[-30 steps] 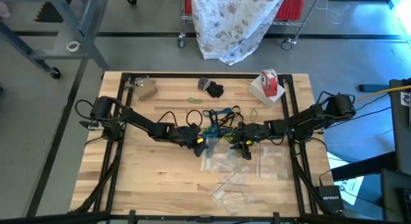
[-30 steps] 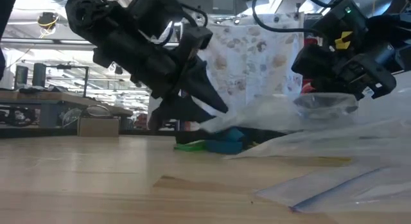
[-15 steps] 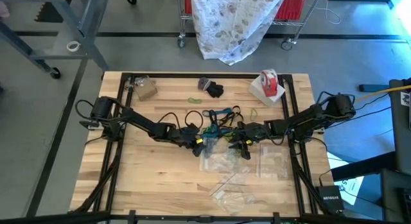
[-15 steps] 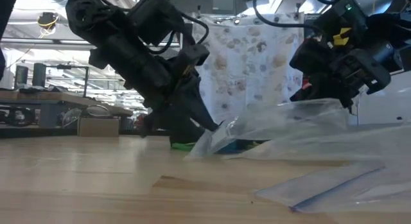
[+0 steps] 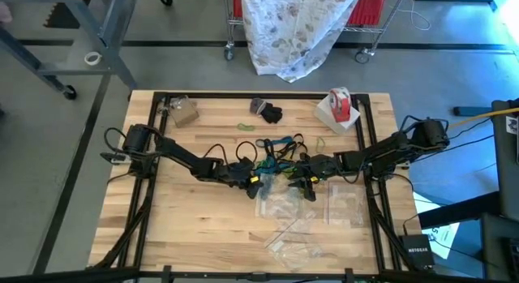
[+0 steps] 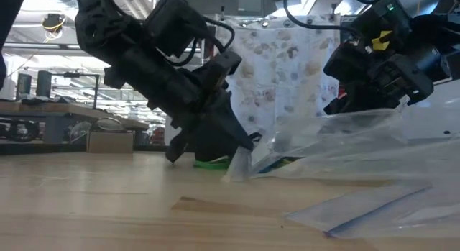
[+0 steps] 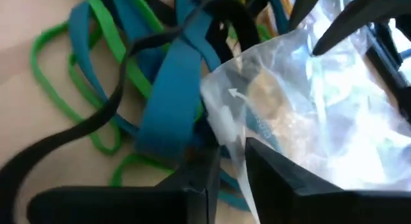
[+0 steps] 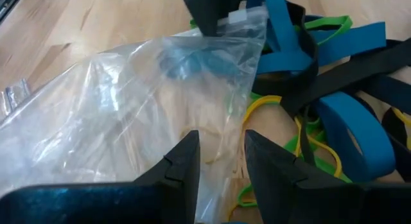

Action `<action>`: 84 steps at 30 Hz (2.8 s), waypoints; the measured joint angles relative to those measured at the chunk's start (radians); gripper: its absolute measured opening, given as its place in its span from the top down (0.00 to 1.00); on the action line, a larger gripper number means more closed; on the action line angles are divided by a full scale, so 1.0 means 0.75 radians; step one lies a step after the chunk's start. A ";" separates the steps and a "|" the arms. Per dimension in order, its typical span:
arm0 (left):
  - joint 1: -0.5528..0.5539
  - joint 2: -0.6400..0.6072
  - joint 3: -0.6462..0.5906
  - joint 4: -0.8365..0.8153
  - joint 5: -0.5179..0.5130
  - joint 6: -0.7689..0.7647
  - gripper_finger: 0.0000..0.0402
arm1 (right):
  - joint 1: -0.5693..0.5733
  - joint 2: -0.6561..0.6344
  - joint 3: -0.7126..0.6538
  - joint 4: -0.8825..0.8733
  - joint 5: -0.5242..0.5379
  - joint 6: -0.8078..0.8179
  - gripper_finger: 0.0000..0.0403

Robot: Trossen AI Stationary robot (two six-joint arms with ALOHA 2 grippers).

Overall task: Sort rubber bands
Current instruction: Open the transparent zip bag

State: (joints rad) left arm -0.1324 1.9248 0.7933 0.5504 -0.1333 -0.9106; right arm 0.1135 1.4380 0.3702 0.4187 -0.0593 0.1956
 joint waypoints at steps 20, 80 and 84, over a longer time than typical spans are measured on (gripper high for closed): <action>-0.025 -0.273 0.189 -0.505 0.015 0.621 1.00 | -0.002 -0.433 0.030 -0.079 -0.121 0.044 0.72; 0.039 -0.330 0.506 -0.742 -0.037 0.855 0.75 | -0.003 -0.210 0.455 -0.421 0.080 -0.159 1.00; 0.039 -0.330 0.506 -0.736 -0.037 0.866 0.80 | -0.003 -0.210 0.455 -0.420 0.080 -0.159 1.00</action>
State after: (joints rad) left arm -0.1028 1.6775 1.1728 -0.0020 -0.1607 -0.2612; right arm 0.1116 1.2804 0.7116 0.1036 0.0010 0.0761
